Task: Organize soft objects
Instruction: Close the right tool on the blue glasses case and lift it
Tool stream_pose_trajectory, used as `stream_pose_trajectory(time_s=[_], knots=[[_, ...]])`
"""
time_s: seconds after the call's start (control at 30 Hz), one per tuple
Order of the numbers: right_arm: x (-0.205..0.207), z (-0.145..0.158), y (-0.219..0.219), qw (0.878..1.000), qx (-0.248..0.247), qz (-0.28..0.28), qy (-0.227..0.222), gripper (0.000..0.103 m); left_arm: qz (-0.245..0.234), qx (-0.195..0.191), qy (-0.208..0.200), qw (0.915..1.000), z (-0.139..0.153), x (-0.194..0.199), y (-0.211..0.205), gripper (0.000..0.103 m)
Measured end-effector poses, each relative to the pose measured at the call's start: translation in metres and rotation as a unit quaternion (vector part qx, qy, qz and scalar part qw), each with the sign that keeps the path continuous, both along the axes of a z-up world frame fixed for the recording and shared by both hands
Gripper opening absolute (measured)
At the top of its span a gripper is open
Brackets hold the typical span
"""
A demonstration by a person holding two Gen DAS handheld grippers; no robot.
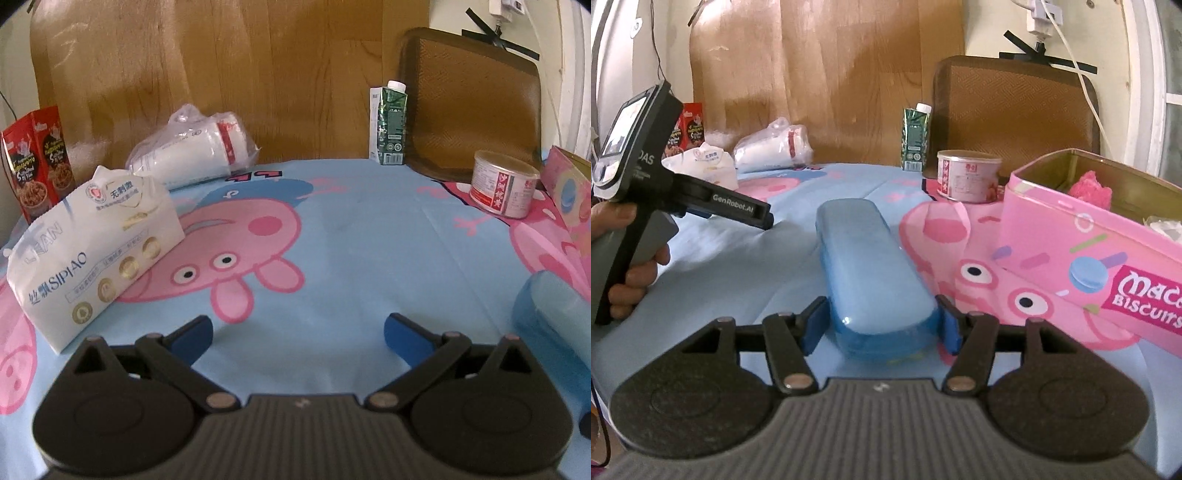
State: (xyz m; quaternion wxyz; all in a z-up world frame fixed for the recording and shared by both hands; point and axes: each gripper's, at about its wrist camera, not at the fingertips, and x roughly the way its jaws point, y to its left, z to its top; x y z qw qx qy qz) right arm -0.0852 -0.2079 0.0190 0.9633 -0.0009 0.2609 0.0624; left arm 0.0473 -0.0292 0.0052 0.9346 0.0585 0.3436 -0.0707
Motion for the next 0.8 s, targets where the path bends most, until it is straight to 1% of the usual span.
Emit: stream_pose_trajectory(time_s=[0.07, 0.5, 0.7, 0.8], knots=[[-0.004, -0.001, 0.001, 1.0, -0.002, -0.001, -0.004, 0.067, 0.001, -0.003, 0.001, 1.0, -0.001, 0.0, 0.0, 0.103], [-0.006, -0.001, 0.001, 1.0, 0.002, -0.006, -0.01, 0.069, 0.001, -0.002, 0.0, 1.0, 0.0, 0.002, 0.0, 0.103], [-0.011, 0.0, 0.0, 1.0, 0.001, -0.011, -0.01, 0.069, -0.002, -0.018, 0.009, 0.9998, 0.0, 0.002, 0.007, 0.103], [-0.013, 0.0, -0.002, 1.0, 0.0, -0.014, -0.009, 0.069, -0.004, -0.018, 0.009, 0.9998, 0.0, -0.002, 0.008, 0.103]])
